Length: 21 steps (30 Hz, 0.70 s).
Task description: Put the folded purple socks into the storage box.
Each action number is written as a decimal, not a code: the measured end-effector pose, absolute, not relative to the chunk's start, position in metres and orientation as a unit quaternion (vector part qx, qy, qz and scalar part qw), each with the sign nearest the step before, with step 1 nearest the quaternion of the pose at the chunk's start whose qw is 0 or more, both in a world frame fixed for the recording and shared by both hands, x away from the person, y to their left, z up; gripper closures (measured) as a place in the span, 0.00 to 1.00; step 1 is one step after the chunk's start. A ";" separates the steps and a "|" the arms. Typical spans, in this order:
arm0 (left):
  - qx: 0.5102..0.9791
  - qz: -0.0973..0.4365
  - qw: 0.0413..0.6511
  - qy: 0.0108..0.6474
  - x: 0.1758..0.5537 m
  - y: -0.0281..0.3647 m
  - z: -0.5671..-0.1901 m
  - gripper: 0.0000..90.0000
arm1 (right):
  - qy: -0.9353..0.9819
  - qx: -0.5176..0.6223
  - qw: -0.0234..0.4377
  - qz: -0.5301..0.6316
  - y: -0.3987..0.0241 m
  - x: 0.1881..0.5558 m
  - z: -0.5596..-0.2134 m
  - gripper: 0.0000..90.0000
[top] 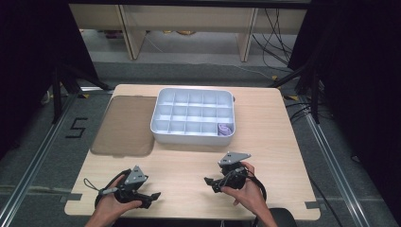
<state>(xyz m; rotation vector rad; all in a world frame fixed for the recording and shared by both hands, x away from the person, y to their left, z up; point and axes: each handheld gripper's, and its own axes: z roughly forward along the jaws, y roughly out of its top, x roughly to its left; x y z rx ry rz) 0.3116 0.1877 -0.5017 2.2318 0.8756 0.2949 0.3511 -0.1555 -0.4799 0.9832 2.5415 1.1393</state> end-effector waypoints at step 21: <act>0.870 0.109 0.359 0.319 0.310 0.186 -0.502 0.20 | 0.861 0.327 0.082 0.381 -0.150 0.335 -0.492 0.22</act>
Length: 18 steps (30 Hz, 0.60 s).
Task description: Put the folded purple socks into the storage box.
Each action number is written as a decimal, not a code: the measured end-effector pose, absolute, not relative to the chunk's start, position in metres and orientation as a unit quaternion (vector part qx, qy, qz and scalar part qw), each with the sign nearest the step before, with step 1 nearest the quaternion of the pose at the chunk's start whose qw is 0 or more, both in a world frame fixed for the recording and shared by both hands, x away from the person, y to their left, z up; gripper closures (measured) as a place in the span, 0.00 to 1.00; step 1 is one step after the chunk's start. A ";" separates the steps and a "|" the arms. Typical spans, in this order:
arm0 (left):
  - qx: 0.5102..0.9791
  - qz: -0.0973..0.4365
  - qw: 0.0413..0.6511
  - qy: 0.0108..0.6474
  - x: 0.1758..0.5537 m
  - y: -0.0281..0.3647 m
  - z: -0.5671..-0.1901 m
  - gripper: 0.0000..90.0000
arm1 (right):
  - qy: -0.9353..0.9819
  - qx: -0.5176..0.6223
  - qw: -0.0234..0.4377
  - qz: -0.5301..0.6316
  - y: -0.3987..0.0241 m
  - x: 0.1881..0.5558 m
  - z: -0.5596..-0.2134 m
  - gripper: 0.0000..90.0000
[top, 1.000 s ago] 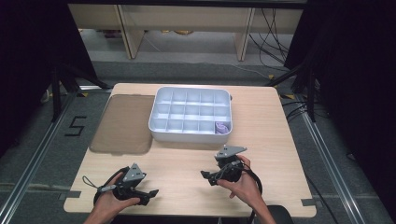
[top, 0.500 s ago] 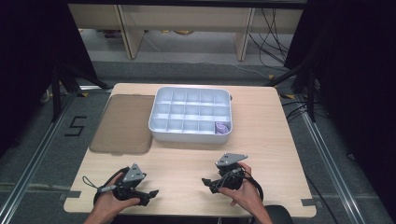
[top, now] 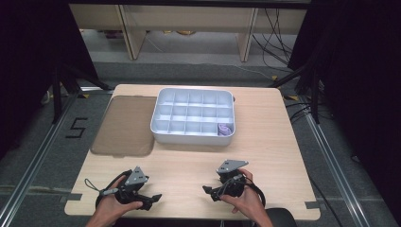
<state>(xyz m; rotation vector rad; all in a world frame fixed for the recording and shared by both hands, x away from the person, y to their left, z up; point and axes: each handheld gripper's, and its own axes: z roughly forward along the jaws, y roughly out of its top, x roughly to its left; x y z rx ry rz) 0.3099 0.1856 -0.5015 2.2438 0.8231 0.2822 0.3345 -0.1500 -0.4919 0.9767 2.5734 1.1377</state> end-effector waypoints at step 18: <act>0.873 0.113 0.352 0.319 0.310 0.185 -0.503 0.20 | 0.876 0.312 0.073 0.362 -0.145 0.326 -0.500 0.19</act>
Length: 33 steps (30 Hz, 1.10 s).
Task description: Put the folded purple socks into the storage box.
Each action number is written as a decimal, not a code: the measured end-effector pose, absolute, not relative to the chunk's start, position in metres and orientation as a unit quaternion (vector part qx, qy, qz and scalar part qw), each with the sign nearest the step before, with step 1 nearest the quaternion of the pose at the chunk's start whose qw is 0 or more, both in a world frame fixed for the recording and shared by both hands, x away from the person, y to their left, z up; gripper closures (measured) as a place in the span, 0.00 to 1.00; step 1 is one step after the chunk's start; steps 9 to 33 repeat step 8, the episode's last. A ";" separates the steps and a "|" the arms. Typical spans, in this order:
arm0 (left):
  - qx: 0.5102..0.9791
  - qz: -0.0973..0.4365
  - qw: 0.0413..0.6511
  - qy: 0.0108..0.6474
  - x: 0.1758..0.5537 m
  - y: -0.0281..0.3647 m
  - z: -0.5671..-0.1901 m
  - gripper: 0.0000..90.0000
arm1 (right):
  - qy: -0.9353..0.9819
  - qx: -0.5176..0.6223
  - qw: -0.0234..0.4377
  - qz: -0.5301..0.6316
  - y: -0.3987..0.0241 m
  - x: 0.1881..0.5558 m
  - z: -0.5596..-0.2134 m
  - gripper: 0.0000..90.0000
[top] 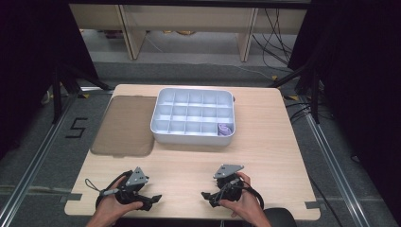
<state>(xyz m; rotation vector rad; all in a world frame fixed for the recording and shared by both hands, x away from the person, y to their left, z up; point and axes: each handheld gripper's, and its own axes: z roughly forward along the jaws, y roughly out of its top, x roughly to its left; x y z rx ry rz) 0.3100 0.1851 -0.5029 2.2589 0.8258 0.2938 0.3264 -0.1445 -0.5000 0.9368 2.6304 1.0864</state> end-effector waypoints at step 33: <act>0.873 0.110 0.349 0.321 0.310 0.185 -0.505 0.20 | 0.879 0.309 0.069 0.357 -0.146 0.328 -0.501 0.19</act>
